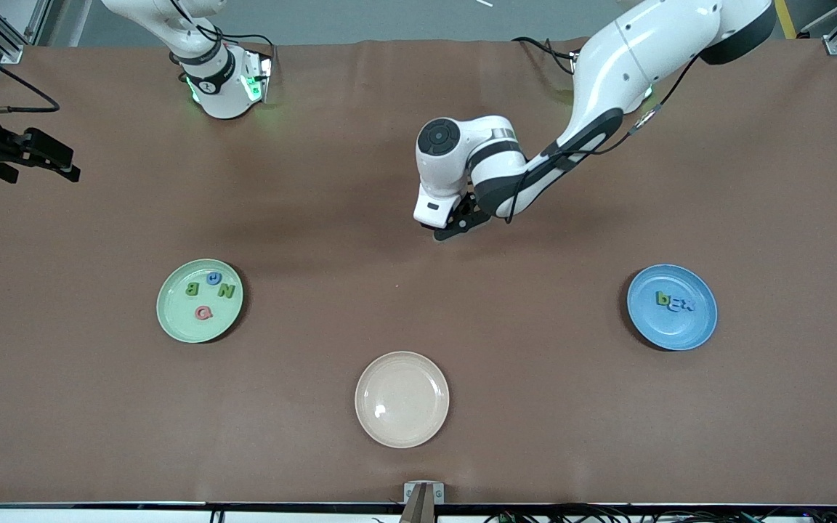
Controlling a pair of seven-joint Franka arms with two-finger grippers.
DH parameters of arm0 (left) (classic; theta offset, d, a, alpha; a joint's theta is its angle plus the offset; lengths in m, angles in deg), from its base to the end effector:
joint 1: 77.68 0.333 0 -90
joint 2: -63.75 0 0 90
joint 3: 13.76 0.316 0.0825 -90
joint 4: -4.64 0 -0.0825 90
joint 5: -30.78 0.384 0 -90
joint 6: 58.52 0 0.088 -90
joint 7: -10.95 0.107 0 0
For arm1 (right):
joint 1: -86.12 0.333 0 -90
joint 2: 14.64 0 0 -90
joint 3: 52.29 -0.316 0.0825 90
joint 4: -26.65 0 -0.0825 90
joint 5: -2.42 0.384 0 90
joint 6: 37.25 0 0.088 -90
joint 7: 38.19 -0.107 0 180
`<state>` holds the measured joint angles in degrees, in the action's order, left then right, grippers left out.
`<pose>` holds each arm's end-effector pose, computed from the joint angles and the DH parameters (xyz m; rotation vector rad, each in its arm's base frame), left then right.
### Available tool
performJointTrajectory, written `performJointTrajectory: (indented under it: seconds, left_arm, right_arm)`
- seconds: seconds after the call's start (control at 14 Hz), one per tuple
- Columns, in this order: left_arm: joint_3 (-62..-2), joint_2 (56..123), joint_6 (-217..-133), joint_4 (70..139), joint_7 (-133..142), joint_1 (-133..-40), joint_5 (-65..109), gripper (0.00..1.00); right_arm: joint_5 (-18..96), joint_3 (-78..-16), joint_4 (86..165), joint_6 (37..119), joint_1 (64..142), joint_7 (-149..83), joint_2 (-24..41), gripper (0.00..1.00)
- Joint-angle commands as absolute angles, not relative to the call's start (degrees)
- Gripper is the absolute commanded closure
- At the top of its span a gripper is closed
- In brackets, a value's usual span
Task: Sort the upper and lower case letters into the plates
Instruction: 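Carry the green u to the blue plate with the left gripper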
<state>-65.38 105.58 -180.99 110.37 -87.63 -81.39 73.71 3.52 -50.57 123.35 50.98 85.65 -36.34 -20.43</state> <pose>0.4118 -0.4741 0.2401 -3.0007 -0.6103 -0.0387 0.5180 -0.0185 0.6211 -3.1169 0.0087 0.0717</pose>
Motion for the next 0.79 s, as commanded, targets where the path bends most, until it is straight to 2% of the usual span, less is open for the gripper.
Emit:
performJointTrajectory:
  seconds: [0.0,0.21,0.43,0.72]
  left_arm:
    - [-75.41,102.42,-175.79,111.77,-81.37,-68.95,73.24,1.00]
    - [-86.50,102.51,-167.63,113.17,-69.43,-53.73,73.15,1.00]
    - [-94.68,102.85,-166.01,117.56,-55.99,-37.13,73.32,1.00]
    - [-95.15,103.03,-170.91,122.22,-39.63,-26.63,76.47,0.99]
  right_arm:
    - [3.29,-50.71,123.94,50.82,85.60,-37.23,-21.23,0.00]
    - [3.29,-50.71,123.94,50.82,85.60,-37.23,-21.23,0.00]
    - [3.29,-50.71,124.03,50.82,85.42,-37.23,-21.23,0.00]
    - [3.29,-50.71,124.03,50.82,85.51,-37.23,-21.23,0.00]
